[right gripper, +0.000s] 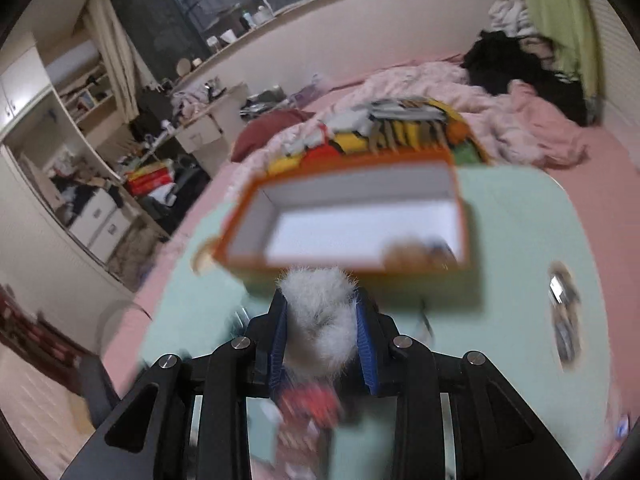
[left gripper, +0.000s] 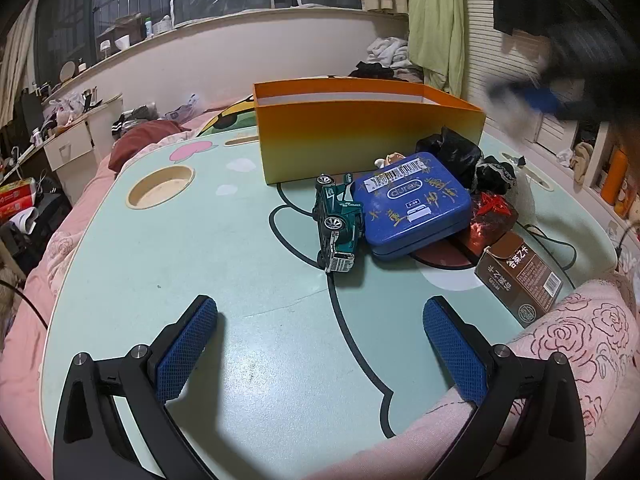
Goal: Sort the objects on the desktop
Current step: 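Pick the fluffy pompom from the box with the right tool, set it down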
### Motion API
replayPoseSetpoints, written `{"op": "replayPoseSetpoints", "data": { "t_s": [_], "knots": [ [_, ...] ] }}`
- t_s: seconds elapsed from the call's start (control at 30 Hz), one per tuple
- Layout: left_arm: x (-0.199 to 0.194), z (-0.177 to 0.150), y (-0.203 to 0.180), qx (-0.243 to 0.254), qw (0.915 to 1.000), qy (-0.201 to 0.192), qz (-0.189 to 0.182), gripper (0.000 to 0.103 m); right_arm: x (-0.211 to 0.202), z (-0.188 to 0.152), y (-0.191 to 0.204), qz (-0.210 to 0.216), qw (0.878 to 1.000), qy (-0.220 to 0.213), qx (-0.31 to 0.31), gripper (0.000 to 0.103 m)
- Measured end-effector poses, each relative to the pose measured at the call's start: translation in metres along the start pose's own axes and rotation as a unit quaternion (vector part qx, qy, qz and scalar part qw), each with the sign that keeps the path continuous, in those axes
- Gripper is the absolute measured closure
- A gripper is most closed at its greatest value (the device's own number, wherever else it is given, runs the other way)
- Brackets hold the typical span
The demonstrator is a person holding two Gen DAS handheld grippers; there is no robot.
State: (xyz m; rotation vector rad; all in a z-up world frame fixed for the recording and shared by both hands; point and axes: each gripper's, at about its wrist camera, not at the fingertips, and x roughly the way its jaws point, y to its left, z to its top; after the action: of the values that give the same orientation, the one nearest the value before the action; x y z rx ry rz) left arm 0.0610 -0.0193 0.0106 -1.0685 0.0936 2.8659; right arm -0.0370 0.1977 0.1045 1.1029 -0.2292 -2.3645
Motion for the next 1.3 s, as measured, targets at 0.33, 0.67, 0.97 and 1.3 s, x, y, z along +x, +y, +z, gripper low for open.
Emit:
{"op": "replayPoseSetpoints", "data": {
  "t_s": [0.33,0.67,0.97,1.3],
  "knots": [
    [0.000,0.000,0.001,0.000,1.0000,-0.001,0.000,0.001,0.025,-0.058,-0.009,-0.034,0.997,-0.066,-0.016,0.043],
    [0.002,0.000,0.000,0.002,1.0000,-0.001,0.001,0.000,0.025,-0.117,-0.005,-0.124,0.985,-0.057,-0.101,0.016],
    [0.003,0.001,-0.002,0.002,1.0000,-0.001,0.002,0.000,0.038,-0.117,-0.011,-0.145,0.984,-0.038,-0.099,0.009],
    [-0.001,0.004,-0.003,0.005,0.9998,0.014,-0.015,0.001,0.037,-0.117,-0.011,-0.144,0.984,-0.038,-0.099,0.009]
  ]
}}
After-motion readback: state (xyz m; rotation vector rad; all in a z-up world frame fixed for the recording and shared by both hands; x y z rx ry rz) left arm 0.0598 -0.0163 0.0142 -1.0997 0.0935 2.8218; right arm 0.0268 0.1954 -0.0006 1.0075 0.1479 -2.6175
